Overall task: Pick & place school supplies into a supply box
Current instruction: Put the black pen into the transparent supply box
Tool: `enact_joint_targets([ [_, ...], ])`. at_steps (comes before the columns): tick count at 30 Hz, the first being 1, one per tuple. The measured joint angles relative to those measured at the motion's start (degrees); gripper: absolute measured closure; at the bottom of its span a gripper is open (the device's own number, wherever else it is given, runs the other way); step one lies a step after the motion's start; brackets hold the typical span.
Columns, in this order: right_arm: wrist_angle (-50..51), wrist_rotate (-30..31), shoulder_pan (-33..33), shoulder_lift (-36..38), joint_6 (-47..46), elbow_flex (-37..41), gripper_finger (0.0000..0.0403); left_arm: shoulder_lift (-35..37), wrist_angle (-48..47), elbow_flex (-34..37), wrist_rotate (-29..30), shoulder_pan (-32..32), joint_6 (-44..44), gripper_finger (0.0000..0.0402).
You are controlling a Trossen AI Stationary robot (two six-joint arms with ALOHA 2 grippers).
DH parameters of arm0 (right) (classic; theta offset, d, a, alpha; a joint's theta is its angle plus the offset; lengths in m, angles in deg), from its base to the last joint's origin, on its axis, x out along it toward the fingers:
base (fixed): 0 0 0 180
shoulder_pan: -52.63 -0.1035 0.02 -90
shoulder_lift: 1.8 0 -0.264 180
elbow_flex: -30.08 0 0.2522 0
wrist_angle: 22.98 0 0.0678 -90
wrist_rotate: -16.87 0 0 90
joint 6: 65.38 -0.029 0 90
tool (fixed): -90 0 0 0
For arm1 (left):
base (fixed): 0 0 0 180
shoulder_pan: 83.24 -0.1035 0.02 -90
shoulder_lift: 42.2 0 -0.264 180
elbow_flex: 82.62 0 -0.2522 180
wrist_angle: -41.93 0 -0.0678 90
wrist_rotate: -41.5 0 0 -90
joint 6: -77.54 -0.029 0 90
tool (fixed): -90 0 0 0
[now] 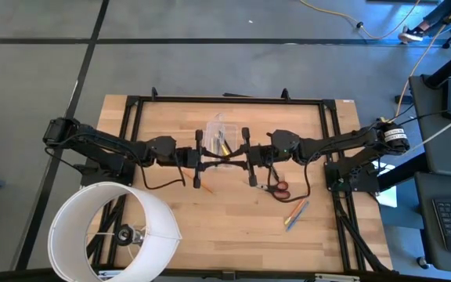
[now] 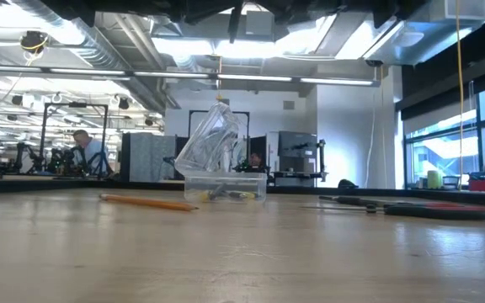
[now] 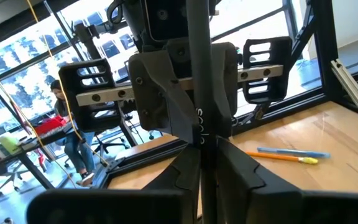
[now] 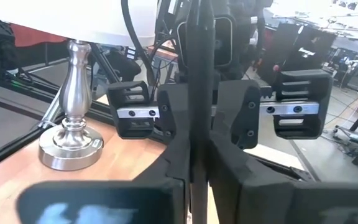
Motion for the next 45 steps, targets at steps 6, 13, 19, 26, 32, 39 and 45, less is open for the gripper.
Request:
enact_joint_targets([
  [6,0.3,1.5,0.0,0.0,-0.4,0.0,0.0361,0.0,-0.8,0.0,0.3,0.0,-0.8,0.0345],
  [13,5.7,5.9,-0.1,2.7,-3.0,0.1,0.0361,3.0,-8.9,-0.1,11.4,-0.1,-3.6,0.0308],
  [19,14.3,15.5,0.8,6.2,-12.2,0.1,0.0361,9.1,-18.5,-0.1,16.8,-0.1,-2.0,0.0295],
  [26,25.0,20.4,6.1,6.1,-23.7,0.1,0.0361,12.8,-29.8,0.0,17.8,-0.1,6.8,0.03],
  [32,23.7,17.0,12.9,6.1,-30.1,3.0,0.0361,12.8,-36.1,0.0,18.1,-0.1,11.1,0.03],
  [39,11.2,13.1,15.6,4.1,-39.2,10.2,0.0361,12.8,-41.1,0.0,18.1,-0.1,12.2,0.0299],
  [45,7.9,12.6,15.6,-1.1,-43.3,10.8,0.0356,12.8,-43.3,0.0,18.1,-0.1,12.3,0.0303],
])
